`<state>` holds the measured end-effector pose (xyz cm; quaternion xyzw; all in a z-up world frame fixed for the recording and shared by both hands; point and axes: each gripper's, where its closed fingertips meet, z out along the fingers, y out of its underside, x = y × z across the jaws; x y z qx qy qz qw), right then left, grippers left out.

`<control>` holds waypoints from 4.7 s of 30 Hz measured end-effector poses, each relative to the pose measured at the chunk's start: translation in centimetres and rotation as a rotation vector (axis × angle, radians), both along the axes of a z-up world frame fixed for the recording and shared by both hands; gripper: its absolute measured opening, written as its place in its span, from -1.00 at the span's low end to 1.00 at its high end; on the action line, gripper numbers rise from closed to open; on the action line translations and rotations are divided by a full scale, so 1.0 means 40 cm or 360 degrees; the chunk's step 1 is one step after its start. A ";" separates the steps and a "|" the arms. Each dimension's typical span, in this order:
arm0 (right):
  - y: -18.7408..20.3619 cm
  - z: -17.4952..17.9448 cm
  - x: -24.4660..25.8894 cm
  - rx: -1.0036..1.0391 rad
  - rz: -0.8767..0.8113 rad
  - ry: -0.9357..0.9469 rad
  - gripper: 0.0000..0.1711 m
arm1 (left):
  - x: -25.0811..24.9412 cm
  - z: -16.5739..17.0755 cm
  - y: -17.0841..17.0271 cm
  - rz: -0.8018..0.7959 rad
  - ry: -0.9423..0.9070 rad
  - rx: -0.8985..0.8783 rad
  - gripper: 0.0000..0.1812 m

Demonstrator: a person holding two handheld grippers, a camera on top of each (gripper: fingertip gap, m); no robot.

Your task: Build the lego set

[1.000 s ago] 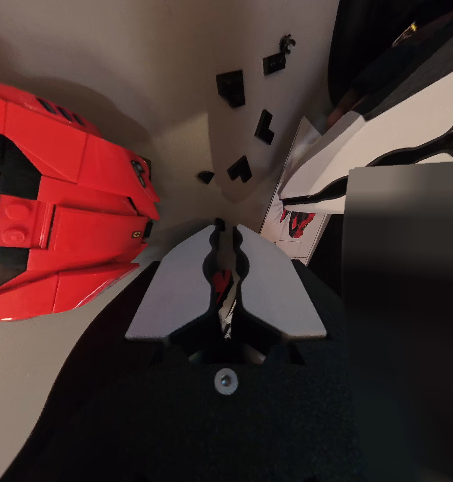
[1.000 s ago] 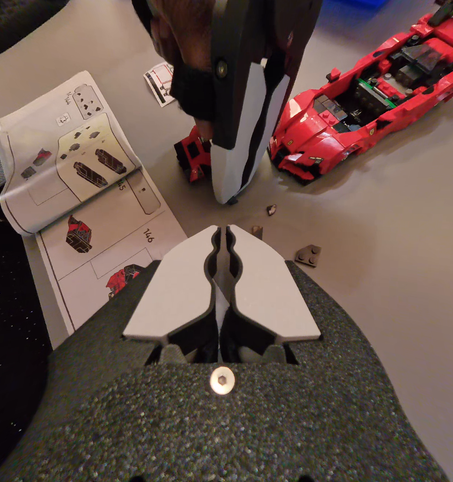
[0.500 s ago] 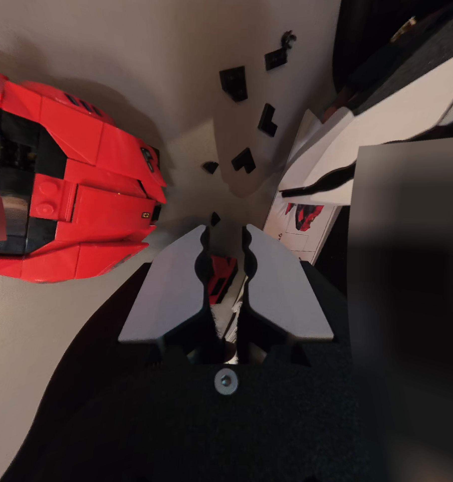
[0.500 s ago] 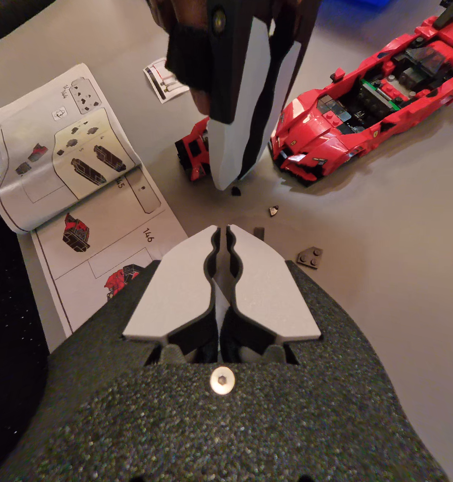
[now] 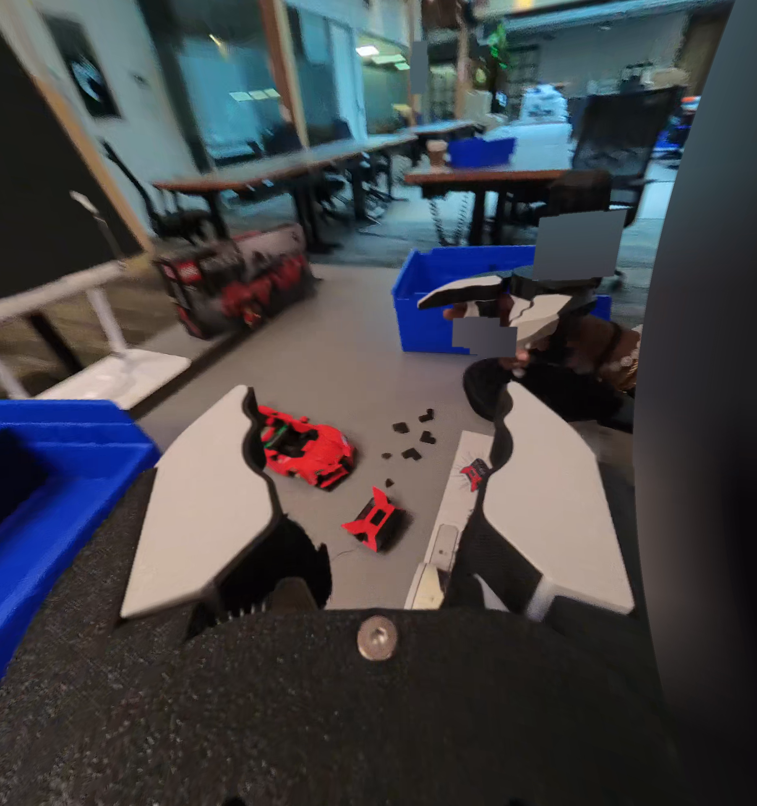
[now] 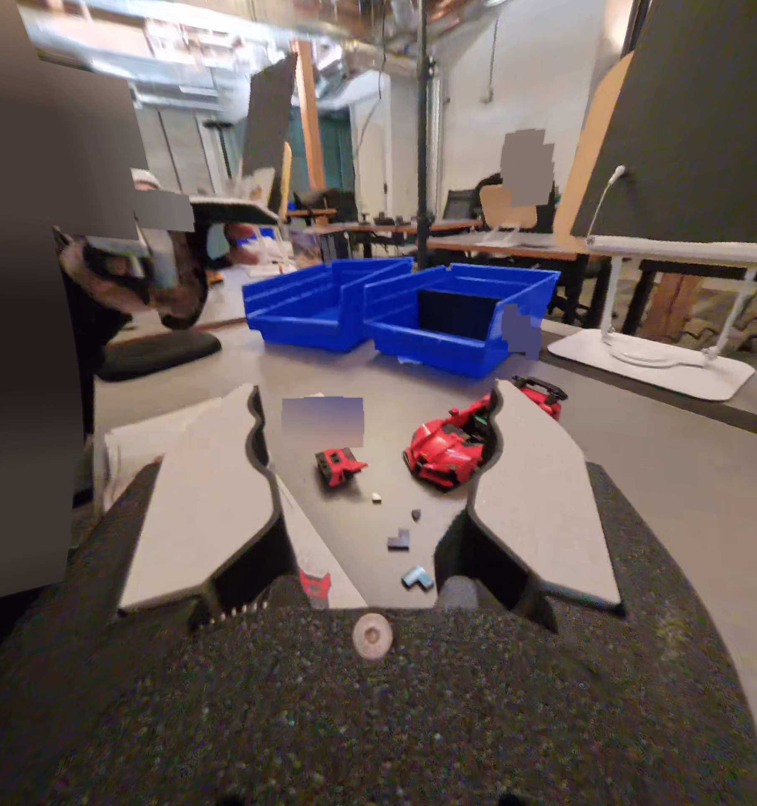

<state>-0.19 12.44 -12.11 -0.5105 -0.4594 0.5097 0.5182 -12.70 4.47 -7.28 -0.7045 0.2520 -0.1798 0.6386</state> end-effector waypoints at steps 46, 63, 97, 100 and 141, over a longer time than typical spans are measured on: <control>-0.146 -0.062 -0.062 0.0282 0.0266 -0.0950 -0.79 | -0.258 -0.424 -0.302 0.0368 -0.0153 -0.0798 -1.00; 0.150 0.028 0.761 0.0278 -0.0973 -0.1289 -0.86 | -0.274 -0.412 -0.302 0.0411 -0.0240 -0.0757 -1.00; 0.409 -0.378 0.872 -0.0639 -0.1338 -0.2197 -0.84 | -0.285 -0.466 -0.291 0.0450 -0.0310 -0.1039 -1.00; 0.419 -0.382 0.861 -0.0725 -0.1408 -0.2069 -0.87 | -0.273 -0.476 -0.294 0.0401 -0.0278 -0.1088 -1.00; 0.419 -0.377 0.813 -0.0695 -0.1234 -0.1968 -0.62 | -0.265 -0.461 -0.298 0.0301 -0.0398 -0.1088 -1.00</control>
